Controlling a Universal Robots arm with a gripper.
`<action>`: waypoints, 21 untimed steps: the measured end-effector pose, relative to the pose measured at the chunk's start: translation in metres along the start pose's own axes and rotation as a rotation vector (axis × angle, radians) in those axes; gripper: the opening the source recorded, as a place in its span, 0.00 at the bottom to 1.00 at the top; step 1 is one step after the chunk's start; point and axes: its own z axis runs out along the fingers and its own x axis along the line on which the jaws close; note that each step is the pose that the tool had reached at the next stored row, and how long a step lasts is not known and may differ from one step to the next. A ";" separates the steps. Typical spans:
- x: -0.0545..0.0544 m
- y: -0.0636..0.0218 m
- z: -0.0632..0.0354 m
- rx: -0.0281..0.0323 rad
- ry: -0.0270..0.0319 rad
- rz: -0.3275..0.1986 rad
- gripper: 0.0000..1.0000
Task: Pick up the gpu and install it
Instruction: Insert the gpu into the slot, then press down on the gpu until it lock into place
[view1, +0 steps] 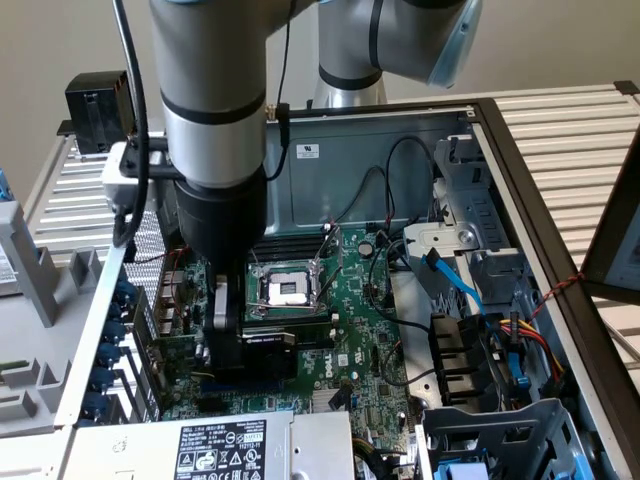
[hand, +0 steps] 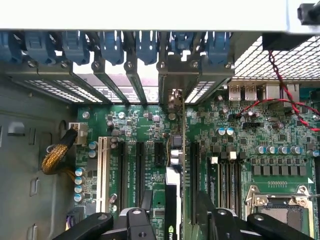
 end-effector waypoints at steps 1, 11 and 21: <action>0.000 0.0004 -0.0044 0.0001 -0.0002 0.000 0.47; 0.000 0.0031 -0.0356 -0.0004 -0.0005 0.000 0.47; 0.000 0.0031 -0.0356 -0.0005 -0.0004 0.000 0.47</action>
